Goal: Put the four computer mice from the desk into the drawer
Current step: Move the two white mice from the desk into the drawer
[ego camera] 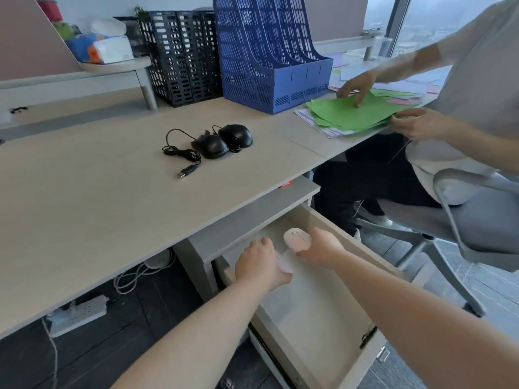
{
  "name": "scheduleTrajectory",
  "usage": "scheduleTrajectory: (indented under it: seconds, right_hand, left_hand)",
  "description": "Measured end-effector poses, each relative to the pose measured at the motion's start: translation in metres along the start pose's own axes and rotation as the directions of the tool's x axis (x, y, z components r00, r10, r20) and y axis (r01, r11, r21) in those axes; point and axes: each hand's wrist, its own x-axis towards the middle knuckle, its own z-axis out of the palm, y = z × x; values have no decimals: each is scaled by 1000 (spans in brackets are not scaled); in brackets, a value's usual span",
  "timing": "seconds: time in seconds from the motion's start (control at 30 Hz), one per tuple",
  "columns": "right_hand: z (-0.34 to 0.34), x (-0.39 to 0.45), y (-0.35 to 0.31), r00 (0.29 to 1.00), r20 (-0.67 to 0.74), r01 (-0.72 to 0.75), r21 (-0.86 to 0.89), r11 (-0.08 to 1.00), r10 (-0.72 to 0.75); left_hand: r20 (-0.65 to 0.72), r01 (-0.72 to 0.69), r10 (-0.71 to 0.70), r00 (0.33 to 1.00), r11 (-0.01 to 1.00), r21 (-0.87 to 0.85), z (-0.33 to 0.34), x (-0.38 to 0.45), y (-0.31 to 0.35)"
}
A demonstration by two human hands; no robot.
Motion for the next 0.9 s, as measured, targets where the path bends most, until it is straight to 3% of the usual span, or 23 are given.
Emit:
scheduleTrajectory:
  seconds: [0.4, 0.63, 0.9]
  right_hand:
    - [56, 40, -3, 995, 87, 52, -53, 997, -48]
    - [59, 41, 1, 993, 86, 82, -59, 995, -76]
    - [34, 28, -6, 995, 26, 103, -155, 983, -100]
  left_hand:
    - [171, 14, -27, 985, 997, 75, 33, 43, -20]
    - [190, -34, 12, 982, 993, 114, 40, 51, -23]
    - [112, -91, 76, 991, 987, 133, 7, 27, -13]
